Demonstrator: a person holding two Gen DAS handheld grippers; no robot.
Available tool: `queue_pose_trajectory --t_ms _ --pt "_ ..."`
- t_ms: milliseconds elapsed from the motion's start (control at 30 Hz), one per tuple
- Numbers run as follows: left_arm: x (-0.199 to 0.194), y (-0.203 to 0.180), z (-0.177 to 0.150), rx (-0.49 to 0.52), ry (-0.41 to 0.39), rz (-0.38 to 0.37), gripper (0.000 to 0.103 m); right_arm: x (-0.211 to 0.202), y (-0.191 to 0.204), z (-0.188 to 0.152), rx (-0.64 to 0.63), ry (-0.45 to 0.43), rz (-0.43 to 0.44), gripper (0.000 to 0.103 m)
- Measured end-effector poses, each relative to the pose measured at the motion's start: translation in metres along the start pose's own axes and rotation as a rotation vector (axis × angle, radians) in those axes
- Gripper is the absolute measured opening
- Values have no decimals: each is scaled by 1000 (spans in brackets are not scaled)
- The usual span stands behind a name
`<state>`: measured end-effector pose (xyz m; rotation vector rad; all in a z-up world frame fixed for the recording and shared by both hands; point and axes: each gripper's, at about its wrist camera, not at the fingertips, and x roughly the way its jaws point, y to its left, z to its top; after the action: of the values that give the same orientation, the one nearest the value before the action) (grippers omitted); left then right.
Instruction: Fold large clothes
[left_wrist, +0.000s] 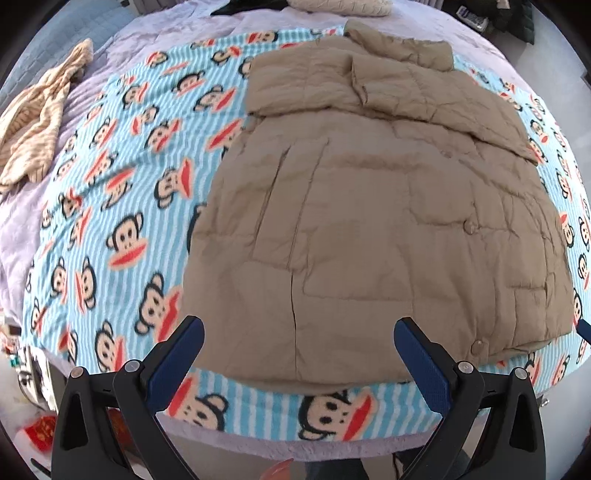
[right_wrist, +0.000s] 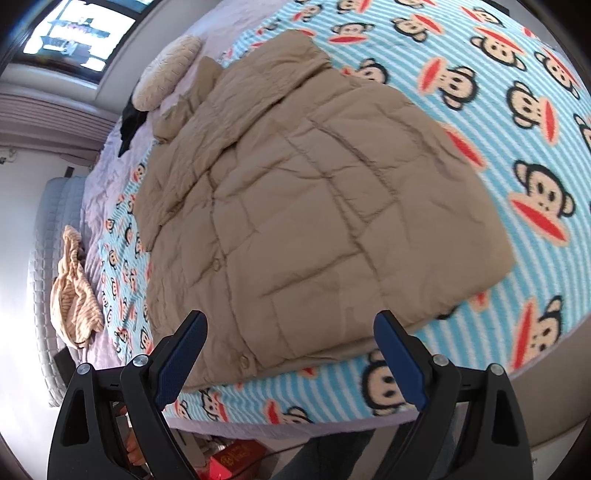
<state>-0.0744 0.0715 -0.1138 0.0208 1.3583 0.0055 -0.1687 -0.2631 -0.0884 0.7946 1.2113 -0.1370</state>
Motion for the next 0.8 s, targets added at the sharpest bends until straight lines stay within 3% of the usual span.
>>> queue_pose_trajectory --t_ms 267,433,567,800 --pt "16 14 -19 -76 68 2 103 4 -44 8 141 81 13 93" --pt "24 36 -35 -185 111 -195 103 19 -54 2 199 123 24 93" --pt "33 65 -48 -346 135 -330 103 31 -71 -1 273 158 31 93" --pt "61 94 -59 -497 184 -458 103 36 -102 -6 397 150 75 93"
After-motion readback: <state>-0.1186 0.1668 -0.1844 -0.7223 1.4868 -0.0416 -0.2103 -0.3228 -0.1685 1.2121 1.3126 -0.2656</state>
